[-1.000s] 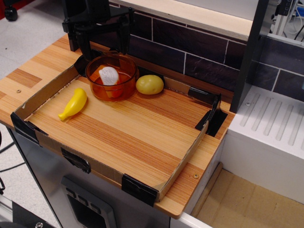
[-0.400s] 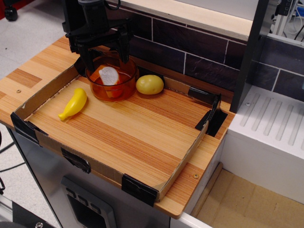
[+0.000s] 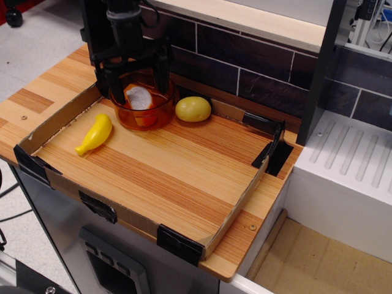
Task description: Take sushi out of pot
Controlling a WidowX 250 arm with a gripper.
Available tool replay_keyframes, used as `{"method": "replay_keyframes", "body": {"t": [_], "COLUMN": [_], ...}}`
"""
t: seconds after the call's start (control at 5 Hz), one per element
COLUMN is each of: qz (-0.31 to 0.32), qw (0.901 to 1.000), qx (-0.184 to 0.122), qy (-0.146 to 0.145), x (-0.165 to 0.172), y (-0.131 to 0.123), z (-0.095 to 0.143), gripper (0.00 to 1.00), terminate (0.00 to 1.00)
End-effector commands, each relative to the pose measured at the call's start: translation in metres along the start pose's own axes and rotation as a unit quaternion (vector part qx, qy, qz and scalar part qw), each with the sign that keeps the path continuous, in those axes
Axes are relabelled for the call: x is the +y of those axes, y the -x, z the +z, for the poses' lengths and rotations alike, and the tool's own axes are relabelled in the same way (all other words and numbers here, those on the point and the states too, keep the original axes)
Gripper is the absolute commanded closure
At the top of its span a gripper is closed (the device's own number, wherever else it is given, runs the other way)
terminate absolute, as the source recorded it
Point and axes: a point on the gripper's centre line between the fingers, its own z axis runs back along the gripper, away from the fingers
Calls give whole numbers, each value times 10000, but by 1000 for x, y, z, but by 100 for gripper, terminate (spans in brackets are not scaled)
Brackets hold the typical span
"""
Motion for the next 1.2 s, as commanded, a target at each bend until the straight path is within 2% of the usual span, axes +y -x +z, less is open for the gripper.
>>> {"method": "replay_keyframes", "body": {"t": [0.0, 0.2, 0.4, 0.6, 0.8, 1.0], "qz": [-71, -113, -318, -351, -294, -353], "qw": [9996, 9995, 9974, 9941, 9899, 9885], "qx": [-255, -307, -638, -1004, -1365, -1347], "qy": [-2, 5, -73, -219, 243, 590], "x": [2, 2, 0, 2, 0, -1], "y": [1, 0, -1, 0, 12, 32], "z": [3, 4, 11, 34, 78, 117], "gripper": [0, 100, 100, 100, 100, 100], "terminate": [0, 0, 0, 0, 0, 0]}}
